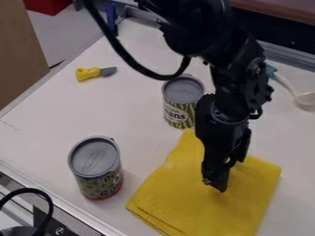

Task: Move the yellow cloth to the bottom right corner of the table

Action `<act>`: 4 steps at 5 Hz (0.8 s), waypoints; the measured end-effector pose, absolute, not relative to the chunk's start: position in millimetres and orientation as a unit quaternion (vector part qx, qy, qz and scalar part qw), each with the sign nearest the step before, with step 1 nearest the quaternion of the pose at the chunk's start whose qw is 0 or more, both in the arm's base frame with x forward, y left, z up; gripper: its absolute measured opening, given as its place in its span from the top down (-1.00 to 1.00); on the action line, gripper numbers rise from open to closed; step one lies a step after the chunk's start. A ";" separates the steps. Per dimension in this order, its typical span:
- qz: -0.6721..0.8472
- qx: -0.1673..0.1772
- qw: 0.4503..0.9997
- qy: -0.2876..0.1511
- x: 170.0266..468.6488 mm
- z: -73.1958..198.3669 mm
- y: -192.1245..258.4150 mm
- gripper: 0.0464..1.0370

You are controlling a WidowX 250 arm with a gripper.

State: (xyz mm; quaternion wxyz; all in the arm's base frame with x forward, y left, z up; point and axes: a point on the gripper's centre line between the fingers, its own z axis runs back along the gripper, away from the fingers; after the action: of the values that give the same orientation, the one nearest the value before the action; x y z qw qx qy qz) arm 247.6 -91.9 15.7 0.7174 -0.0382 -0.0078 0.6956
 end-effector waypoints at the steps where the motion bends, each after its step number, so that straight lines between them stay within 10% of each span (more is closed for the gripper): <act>1: 0.657 -0.047 0.752 -0.003 249.8 26.3 -92.8 -0.92; 4: 0.333 -0.006 0.943 0.011 277.1 20.6 -97.8 -0.92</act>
State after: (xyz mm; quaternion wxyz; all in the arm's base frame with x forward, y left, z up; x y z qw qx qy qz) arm 277.1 -97.8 20.6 0.9430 -0.0060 0.0114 0.3325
